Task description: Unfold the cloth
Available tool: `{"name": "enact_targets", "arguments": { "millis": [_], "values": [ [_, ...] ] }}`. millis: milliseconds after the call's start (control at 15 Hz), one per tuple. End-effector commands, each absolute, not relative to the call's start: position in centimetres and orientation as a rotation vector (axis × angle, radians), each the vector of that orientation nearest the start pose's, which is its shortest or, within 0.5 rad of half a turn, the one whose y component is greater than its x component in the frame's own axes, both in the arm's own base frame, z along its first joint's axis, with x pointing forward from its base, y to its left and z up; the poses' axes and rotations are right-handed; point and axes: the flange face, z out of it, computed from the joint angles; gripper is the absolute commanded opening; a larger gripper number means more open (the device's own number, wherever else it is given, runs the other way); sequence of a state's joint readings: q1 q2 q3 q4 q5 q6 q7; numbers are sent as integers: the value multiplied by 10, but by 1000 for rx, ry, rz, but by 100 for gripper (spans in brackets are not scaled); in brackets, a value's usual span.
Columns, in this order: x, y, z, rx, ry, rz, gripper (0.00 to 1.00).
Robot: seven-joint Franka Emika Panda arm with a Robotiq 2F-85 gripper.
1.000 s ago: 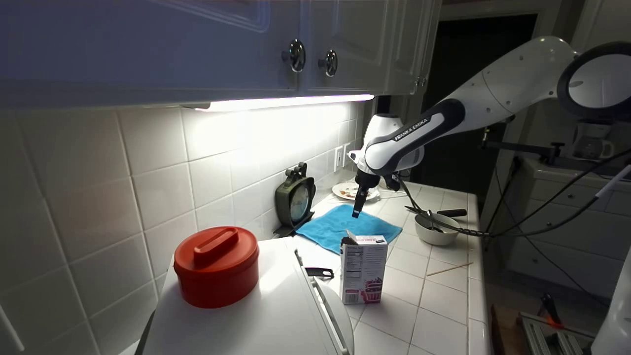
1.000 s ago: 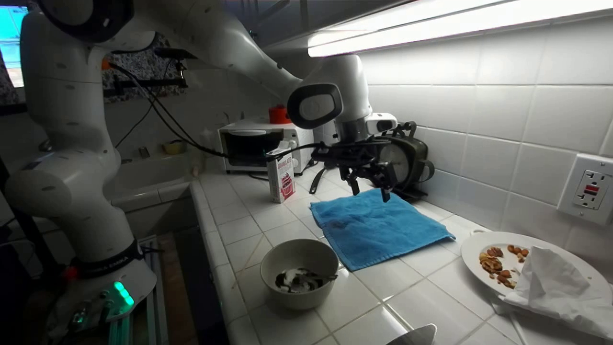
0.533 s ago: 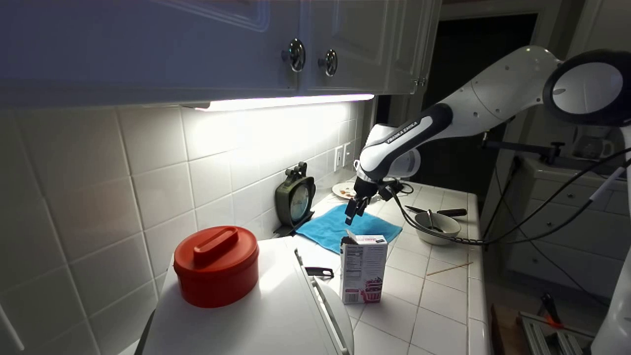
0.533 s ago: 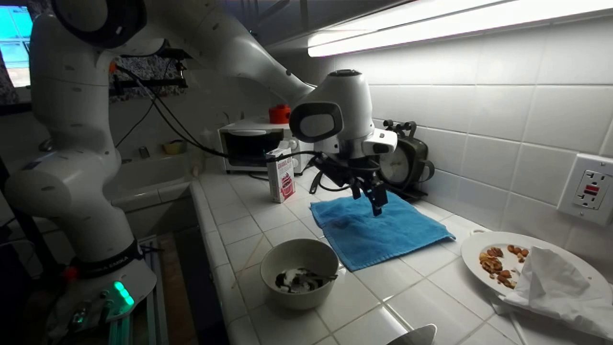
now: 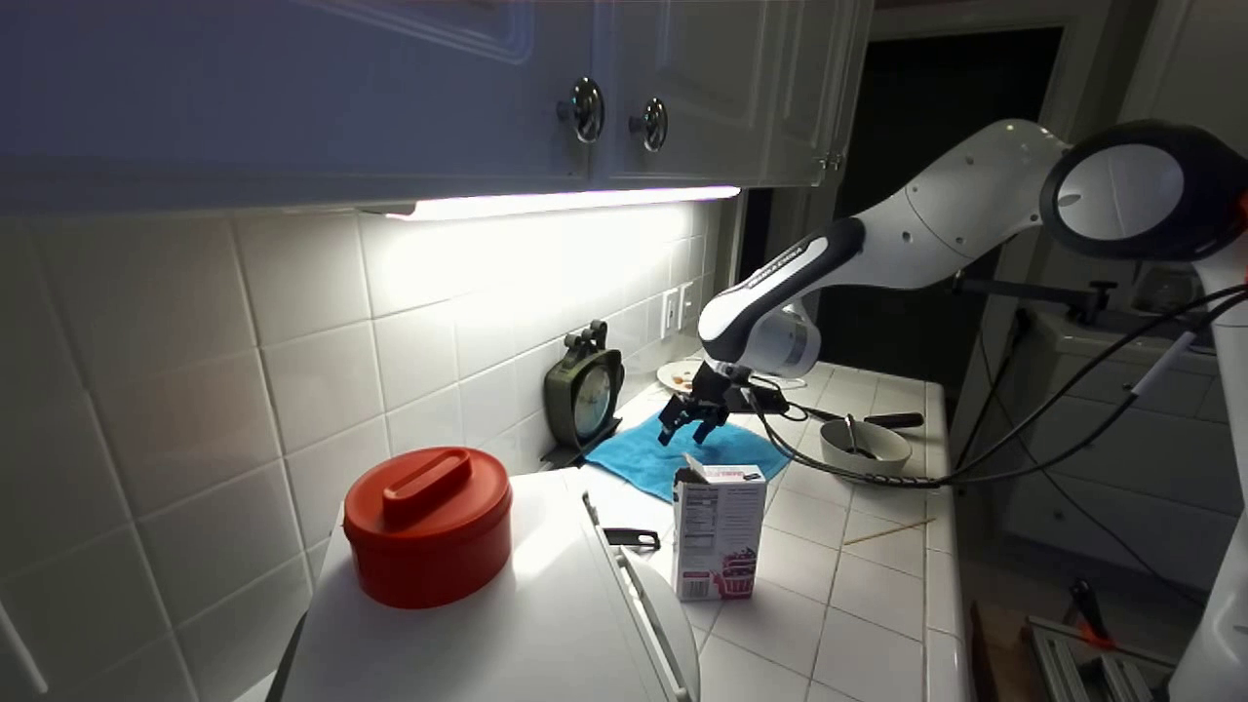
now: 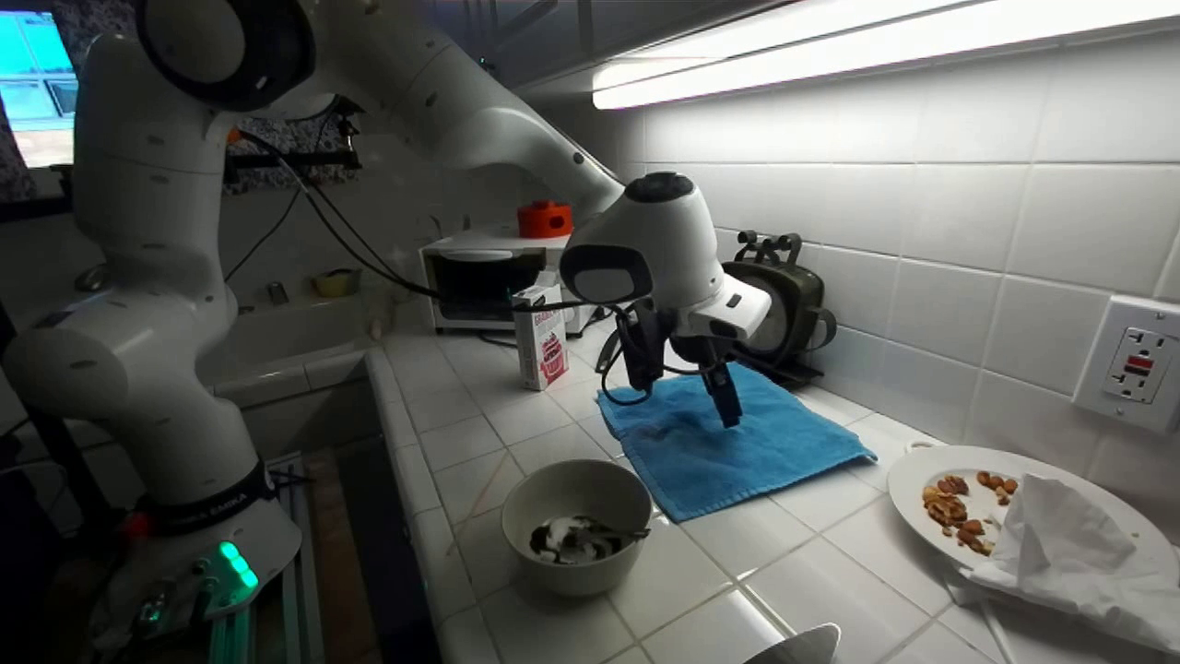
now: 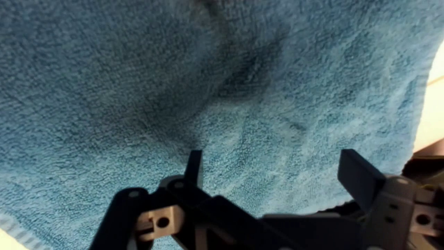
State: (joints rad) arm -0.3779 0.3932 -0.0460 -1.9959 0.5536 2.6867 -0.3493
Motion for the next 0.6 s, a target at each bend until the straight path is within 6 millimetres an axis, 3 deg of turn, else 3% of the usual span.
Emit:
{"name": "enact_targets", "arguments": {
  "millis": [0, 200, 533],
  "values": [
    [580, -274, 291, -2672, 919, -756, 100],
    [584, -268, 288, -2680, 873, -826, 100],
    [580, -260, 284, -2776, 655, -769, 100]
  ]
}}
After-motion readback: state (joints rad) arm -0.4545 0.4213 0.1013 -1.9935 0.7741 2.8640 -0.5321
